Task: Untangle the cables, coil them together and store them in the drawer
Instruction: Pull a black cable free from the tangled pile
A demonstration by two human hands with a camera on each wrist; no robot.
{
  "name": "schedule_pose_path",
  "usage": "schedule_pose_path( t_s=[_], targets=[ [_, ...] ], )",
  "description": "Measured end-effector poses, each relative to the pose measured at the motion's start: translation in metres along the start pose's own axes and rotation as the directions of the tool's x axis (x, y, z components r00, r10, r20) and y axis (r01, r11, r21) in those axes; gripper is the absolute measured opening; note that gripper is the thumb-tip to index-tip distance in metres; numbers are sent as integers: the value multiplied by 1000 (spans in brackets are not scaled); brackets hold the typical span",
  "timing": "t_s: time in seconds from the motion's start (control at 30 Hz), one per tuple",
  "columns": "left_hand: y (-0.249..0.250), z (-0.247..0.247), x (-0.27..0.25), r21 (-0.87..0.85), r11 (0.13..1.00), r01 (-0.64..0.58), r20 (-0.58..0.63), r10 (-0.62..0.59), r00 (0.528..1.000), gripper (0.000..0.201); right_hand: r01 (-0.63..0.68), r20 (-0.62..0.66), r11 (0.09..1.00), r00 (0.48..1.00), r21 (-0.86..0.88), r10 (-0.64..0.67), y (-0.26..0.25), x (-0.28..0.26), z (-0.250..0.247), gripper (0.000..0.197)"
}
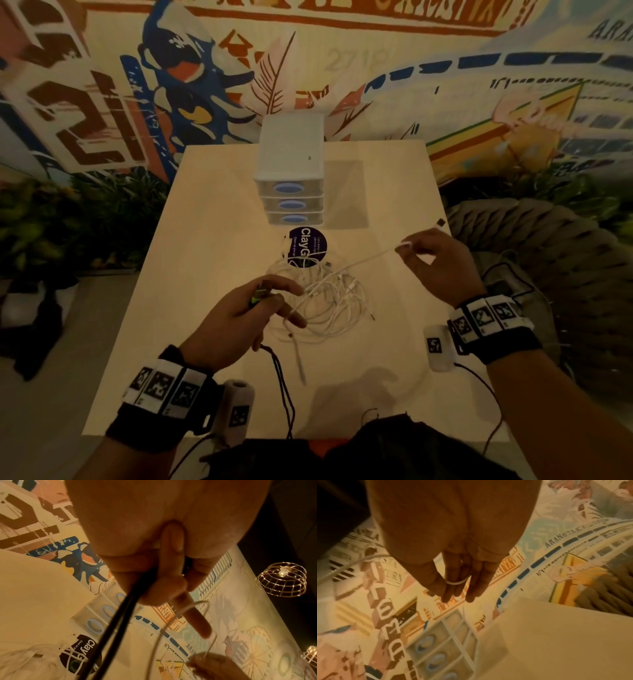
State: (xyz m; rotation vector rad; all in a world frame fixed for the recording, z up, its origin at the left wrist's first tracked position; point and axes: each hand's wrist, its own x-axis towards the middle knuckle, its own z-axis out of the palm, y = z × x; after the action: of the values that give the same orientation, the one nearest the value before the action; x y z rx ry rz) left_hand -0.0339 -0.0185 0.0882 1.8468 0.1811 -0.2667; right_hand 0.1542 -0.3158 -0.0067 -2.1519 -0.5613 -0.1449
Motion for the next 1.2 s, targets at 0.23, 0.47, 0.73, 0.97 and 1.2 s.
schedule_pose_path(
  t_s=[0.23, 0.47, 0.73, 0.97, 1.2],
  targets=[
    [2, 23, -2, -29, 997, -67, -139, 62, 988, 26, 294, 168, 949, 936, 119, -311, -79, 9, -35, 10],
    [11, 34, 9, -228, 970, -83, -163, 46, 986, 28, 422, 527, 895, 733, 145, -431, -131, -26, -11, 12],
    [12, 32, -1, -132, 988, -84, -70, 75, 995, 30, 461, 640, 867, 612, 188, -464, -168, -46, 22, 13],
    [-1, 15, -1, 2, 986, -168, -179, 166, 970, 30, 449, 612, 886, 669, 119, -421, -176, -65, 32, 28],
    [-8, 14, -4, -193, 971, -143, -164, 112, 980, 36, -122, 560, 905, 816, 409, -143, -166, -95, 29, 14]
  ],
)
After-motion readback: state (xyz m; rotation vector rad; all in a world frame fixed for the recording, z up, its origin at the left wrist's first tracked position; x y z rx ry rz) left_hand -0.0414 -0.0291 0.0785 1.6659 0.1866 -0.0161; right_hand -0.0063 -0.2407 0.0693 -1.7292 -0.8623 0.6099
